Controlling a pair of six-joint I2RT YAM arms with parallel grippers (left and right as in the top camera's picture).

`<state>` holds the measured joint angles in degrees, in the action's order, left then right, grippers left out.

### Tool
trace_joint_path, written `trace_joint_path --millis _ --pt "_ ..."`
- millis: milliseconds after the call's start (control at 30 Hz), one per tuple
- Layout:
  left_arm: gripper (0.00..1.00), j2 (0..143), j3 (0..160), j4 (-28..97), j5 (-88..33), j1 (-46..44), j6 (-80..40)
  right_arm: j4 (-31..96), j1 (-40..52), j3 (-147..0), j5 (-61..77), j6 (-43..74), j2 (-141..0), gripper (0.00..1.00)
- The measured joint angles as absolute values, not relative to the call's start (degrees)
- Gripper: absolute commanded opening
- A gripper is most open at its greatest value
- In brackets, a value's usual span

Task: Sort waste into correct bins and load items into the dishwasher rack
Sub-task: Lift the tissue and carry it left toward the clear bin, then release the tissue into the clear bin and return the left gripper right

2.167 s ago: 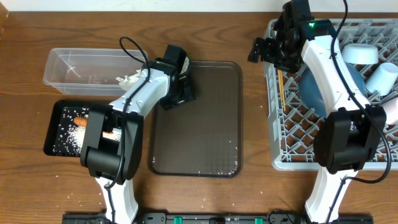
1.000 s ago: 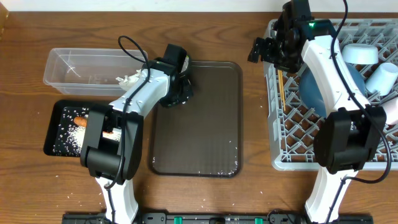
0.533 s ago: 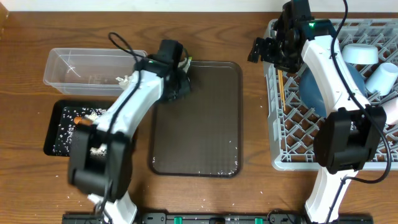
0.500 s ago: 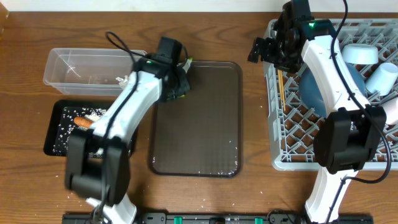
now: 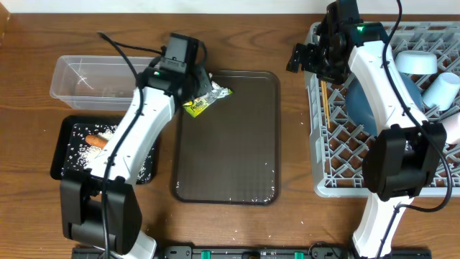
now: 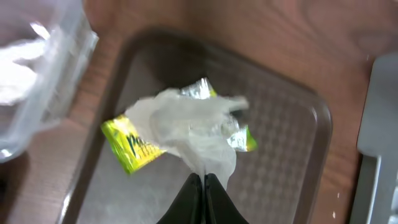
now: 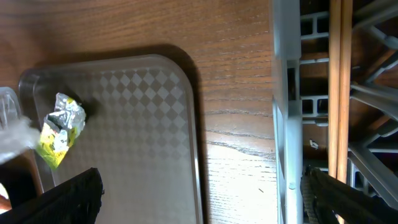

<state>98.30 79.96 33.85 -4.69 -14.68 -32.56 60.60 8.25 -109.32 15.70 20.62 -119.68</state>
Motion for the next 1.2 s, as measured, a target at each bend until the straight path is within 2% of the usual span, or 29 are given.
trace_joint_path --millis 467,733,767,800,900,933,1200 --pt "0.06 85.84 79.92 24.36 -0.47 -8.97 -29.30 60.60 8.25 -109.32 15.70 20.62 -119.68 0.99" --pt "0.06 87.74 79.92 23.90 6.07 -0.34 -28.47 60.60 8.25 -109.32 15.70 20.62 -119.68 0.99" --pt "0.10 88.79 79.92 23.64 6.44 1.13 -28.47 60.60 8.25 -109.32 15.70 20.62 -119.68 0.99" --pt "0.21 89.65 79.92 23.53 6.66 2.22 -28.32 60.58 8.25 -109.32 15.68 20.62 -119.68 0.99" --pt "0.74 92.82 79.92 23.55 7.31 5.52 -28.25 60.58 8.25 -109.32 15.70 20.62 -119.68 0.99" --pt "0.82 93.91 79.92 23.70 7.51 6.59 -28.36 60.60 8.25 -109.32 15.70 20.62 -119.68 0.99" --pt "0.91 96.12 79.88 26.06 5.10 8.88 -28.42 60.58 8.25 -109.32 15.68 20.62 -119.68 0.99"
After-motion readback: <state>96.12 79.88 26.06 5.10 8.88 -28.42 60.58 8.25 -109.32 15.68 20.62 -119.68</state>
